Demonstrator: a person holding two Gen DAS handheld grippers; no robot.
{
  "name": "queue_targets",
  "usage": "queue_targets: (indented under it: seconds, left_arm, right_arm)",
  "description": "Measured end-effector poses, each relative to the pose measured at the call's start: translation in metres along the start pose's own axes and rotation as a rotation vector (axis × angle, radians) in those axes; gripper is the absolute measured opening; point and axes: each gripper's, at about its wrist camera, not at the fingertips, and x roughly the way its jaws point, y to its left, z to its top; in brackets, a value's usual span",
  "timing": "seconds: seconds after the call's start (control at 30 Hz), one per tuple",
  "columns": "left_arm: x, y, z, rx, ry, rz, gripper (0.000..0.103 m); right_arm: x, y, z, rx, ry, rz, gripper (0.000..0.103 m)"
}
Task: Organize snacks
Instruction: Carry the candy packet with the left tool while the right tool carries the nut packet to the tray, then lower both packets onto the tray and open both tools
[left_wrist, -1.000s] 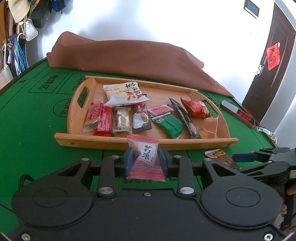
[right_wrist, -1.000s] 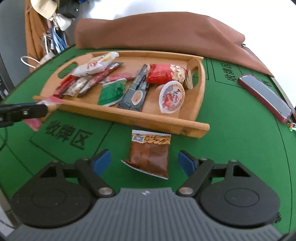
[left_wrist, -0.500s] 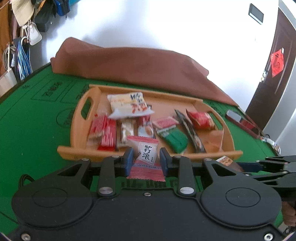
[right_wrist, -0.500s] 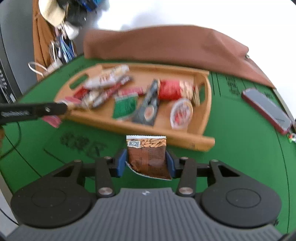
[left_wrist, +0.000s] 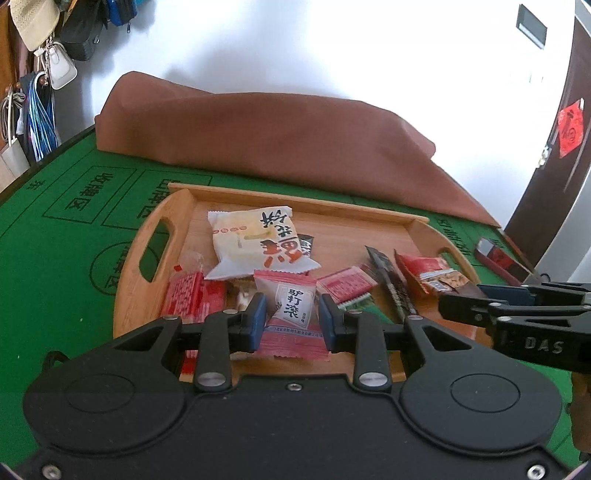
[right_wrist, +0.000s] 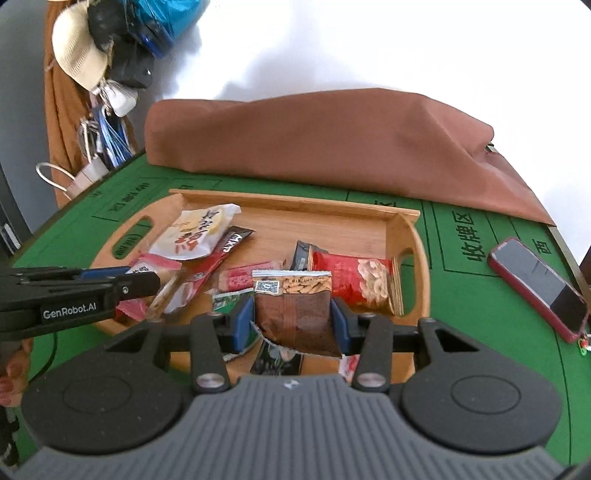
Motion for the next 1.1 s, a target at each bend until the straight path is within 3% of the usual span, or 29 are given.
queue_targets:
  seconds: [0.37, 1.1]
  left_arm:
    - [0.028, 0.002, -0.006, -0.005, 0.025, 0.021, 0.03]
    - [0.029, -0.001, -0.009, 0.022, 0.007, 0.029, 0.03]
  right_arm:
    - [0.04, 0.009, -0.008, 0.002, 0.059, -0.016, 0.049]
    - [0.049, 0.01, -0.013, -0.006, 0.062, -0.035, 0.051]
